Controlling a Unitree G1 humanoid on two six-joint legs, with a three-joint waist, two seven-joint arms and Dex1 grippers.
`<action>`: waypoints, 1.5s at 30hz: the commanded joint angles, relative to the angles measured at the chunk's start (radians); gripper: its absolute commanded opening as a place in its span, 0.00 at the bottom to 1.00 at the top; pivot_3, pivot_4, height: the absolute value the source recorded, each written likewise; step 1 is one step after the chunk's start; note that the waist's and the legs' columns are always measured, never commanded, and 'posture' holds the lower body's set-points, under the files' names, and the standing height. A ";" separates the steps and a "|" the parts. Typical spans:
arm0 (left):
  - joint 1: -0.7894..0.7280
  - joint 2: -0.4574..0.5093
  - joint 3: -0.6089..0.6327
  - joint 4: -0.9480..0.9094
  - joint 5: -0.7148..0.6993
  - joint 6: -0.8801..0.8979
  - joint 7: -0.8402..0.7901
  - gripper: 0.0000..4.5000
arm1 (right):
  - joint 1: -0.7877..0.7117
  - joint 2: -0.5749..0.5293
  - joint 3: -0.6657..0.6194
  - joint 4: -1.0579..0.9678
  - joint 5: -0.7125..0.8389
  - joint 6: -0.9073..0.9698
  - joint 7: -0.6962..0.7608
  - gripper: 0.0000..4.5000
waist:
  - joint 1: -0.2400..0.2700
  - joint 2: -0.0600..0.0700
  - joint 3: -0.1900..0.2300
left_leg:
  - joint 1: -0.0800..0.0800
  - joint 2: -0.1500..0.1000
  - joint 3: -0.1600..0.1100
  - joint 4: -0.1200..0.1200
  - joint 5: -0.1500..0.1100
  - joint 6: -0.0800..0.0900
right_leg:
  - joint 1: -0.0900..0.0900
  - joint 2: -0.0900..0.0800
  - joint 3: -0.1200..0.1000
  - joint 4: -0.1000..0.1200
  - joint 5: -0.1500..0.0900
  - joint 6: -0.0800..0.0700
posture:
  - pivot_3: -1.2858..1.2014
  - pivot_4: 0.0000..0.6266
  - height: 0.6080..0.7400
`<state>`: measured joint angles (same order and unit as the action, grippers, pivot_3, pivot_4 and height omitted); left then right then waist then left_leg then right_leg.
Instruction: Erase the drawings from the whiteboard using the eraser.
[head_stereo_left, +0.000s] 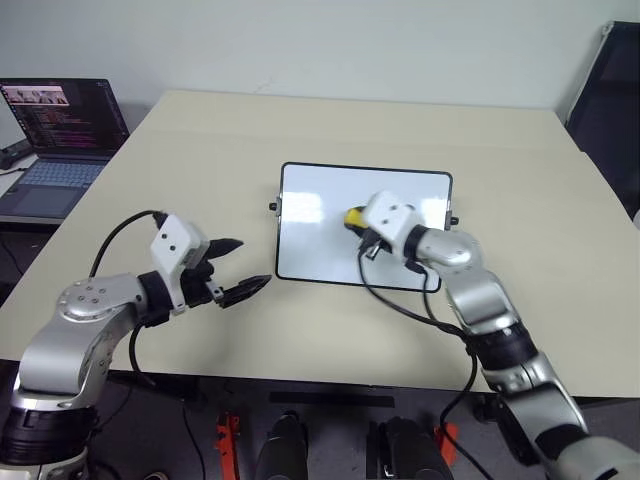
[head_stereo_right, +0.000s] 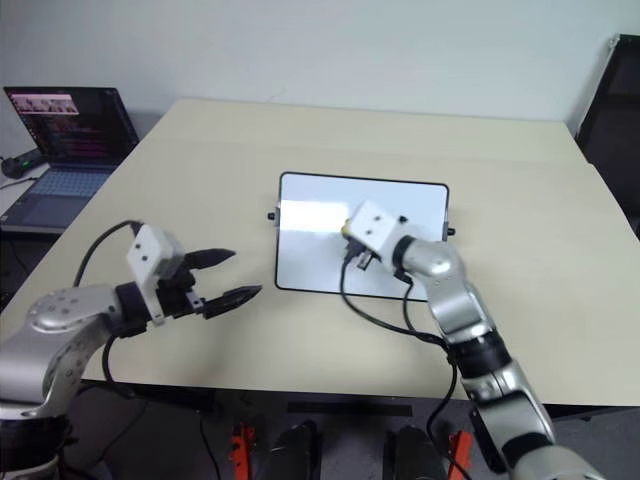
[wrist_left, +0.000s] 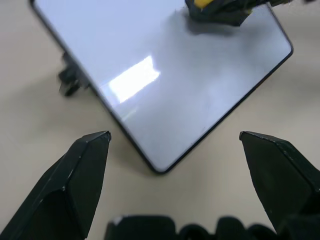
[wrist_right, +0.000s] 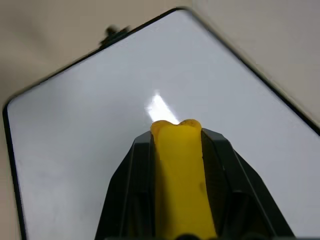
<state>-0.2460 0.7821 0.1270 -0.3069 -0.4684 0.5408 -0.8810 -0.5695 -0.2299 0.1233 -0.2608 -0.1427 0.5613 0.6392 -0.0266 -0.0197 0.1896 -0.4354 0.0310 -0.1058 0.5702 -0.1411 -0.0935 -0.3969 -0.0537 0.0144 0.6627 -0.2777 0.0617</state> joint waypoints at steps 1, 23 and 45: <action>-0.091 -0.028 -0.090 -0.005 0.023 -0.040 -0.035 1.00 | 0.038 -0.013 -0.122 -0.232 0.044 0.211 -0.052 0.21 | -0.003 0.000 0.000 | 0.000 0.000 0.000 0.000 0.000 0.000 | 0.000 0.000 0.000 0.000 0.000 0.000 | 0.52 0.24 1.00; -0.631 -0.449 -0.446 0.521 0.178 -0.298 -0.344 1.00 | 0.178 -0.118 -0.434 0.053 0.088 0.390 -0.364 0.21 | -0.013 0.001 0.000 | 0.001 -0.001 0.002 0.002 0.000 0.001 | 0.001 0.000 0.002 0.000 0.000 0.002 | 0.52 0.24 1.00; -0.460 -0.393 -0.305 0.322 0.157 -0.171 -0.191 1.00 | 0.133 -0.137 -0.453 0.219 0.259 0.126 -0.381 0.99 | -0.023 0.002 0.001 | 0.002 -0.001 0.002 0.004 0.000 0.001 | 0.003 0.000 0.002 0.002 0.001 0.003 | 0.52 0.24 1.00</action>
<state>-0.7178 0.3740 -0.2326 0.0872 -0.2790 0.3500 -1.1101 -0.4375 -0.3618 -0.3289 0.0325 0.0896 0.7161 0.2448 -0.0500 -0.0174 0.1908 -0.4333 0.0301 -0.1041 0.5737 -0.1407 -0.0924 -0.3936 -0.0535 0.0166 0.6647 -0.2766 0.0647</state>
